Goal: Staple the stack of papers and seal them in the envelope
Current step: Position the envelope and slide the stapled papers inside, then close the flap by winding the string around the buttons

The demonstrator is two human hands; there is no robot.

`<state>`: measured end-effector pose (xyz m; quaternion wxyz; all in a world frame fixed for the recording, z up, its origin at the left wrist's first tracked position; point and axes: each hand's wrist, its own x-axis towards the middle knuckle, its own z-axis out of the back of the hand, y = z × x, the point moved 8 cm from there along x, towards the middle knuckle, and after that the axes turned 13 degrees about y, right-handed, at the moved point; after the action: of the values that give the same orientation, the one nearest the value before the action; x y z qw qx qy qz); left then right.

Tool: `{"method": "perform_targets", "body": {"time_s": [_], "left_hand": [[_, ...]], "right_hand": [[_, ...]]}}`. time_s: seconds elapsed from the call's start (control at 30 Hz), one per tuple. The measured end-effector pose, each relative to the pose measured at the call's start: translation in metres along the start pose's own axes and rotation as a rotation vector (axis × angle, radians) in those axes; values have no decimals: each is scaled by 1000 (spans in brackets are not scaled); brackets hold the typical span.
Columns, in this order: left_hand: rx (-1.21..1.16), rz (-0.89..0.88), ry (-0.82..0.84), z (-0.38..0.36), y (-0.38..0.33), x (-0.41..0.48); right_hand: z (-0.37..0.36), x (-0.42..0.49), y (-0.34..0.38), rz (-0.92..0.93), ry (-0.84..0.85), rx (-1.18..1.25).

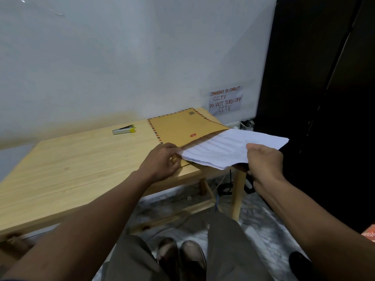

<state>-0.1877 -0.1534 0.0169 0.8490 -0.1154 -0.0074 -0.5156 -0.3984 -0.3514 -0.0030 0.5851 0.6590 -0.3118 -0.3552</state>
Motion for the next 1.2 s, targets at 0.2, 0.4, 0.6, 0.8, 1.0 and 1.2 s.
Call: {"method": "perform_targets", "body": {"time_s": [0.2, 0.4, 0.6, 0.8, 1.0, 1.2], "left_hand": [[61, -40, 15, -3, -5, 2], [25, -9, 45, -7, 15, -4], [-24, -13, 3, -6, 24, -9], [-36, -27, -1, -3, 22, -14], [-62, -25, -23, 0, 21, -17], [-67, -27, -2, 0, 22, -16]], "right_hand": [[-63, 8, -5, 39, 160, -140], [-124, 23, -13, -147, 564, -446], [-102, 34, 1, 57, 529, -736], [-114, 38, 2, 293, 493, -867], [-146, 40, 18, 390, 456, -1136], [-157, 15, 22, 771, 435, -1578]]}}
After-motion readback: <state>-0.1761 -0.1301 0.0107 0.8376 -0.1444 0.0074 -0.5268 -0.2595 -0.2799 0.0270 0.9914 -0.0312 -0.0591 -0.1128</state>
